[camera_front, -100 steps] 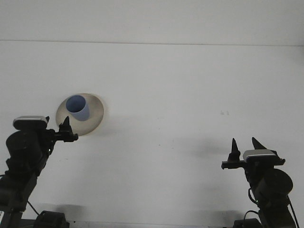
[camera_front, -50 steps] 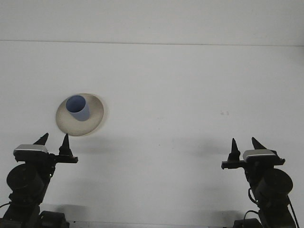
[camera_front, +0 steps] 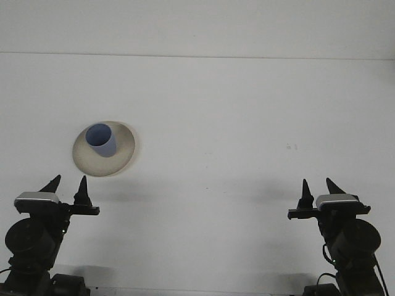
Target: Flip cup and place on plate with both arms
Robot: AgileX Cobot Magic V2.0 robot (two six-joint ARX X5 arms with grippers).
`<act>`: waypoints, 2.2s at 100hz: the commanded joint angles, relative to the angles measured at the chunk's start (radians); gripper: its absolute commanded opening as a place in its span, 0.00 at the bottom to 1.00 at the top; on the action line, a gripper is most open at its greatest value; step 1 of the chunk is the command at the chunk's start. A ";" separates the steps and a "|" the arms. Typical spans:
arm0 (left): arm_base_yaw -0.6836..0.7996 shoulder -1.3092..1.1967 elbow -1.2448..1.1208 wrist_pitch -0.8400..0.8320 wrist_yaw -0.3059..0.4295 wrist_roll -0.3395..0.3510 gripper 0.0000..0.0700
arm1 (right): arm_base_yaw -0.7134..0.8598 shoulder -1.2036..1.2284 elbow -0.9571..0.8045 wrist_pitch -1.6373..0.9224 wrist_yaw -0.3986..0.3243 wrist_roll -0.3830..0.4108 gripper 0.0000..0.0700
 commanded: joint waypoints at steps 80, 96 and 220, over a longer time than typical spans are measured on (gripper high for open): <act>-0.002 0.000 0.013 -0.028 0.001 0.002 0.01 | 0.002 0.000 0.006 0.010 -0.001 0.006 0.00; -0.002 0.000 0.013 -0.028 0.001 0.002 0.02 | 0.002 0.000 0.006 0.010 0.000 0.006 0.00; -0.001 -0.264 -0.443 0.506 -0.053 0.024 0.02 | 0.002 0.000 0.006 0.010 0.000 0.006 0.00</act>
